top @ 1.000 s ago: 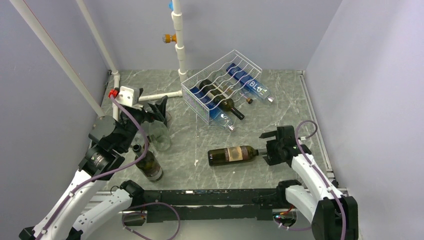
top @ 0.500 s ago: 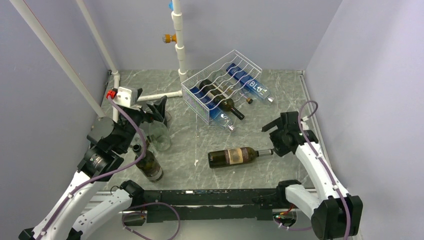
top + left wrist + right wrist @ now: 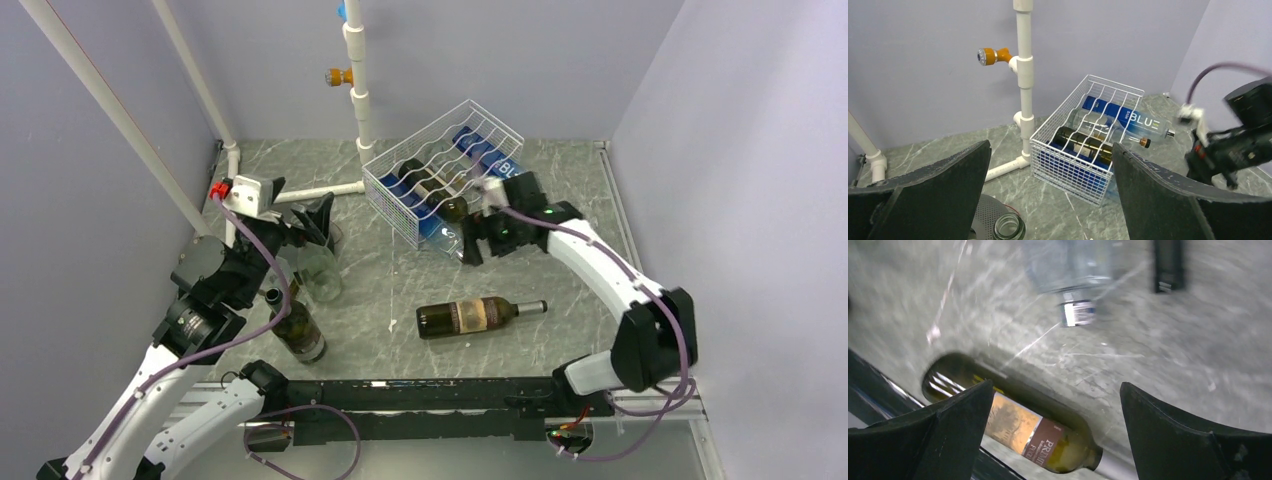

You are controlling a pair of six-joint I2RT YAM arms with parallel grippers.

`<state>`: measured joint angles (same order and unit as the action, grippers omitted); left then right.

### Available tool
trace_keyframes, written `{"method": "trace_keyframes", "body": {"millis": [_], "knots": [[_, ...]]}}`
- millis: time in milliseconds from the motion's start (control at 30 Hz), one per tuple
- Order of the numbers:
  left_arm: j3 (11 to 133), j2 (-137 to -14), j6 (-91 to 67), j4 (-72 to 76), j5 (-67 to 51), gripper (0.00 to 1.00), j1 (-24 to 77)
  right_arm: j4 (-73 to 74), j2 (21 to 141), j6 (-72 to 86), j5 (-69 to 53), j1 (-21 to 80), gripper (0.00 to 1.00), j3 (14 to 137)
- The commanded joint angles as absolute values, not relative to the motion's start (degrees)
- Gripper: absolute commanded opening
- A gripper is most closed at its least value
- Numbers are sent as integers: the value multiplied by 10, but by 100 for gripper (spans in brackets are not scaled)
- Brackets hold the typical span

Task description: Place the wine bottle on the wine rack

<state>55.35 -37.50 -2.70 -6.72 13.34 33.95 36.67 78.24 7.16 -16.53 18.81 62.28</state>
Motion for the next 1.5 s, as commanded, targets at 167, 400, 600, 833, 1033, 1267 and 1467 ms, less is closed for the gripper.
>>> {"method": "trace_keyframes", "body": {"millis": [167,400,600,833,1033,1267,1467], "knots": [[560,-367,-31,-53,138,97,338,439,807,-282,-161,356,100,593],[559,-372,-30,-51,140,97,338,463,734,-398,-211,376,100,538],[566,-375,-39,-58,120,97,338,450,734,-406,-171,399,100,501],[564,-377,-34,-56,130,97,338,372,745,-380,-133,441,98,451],[563,-390,-29,-56,137,97,338,293,765,-365,-83,467,96,425],[560,-396,-24,-53,144,97,338,236,790,-351,-51,478,88,414],[564,-399,-28,-53,128,97,338,235,825,-342,-20,478,54,413]]}}
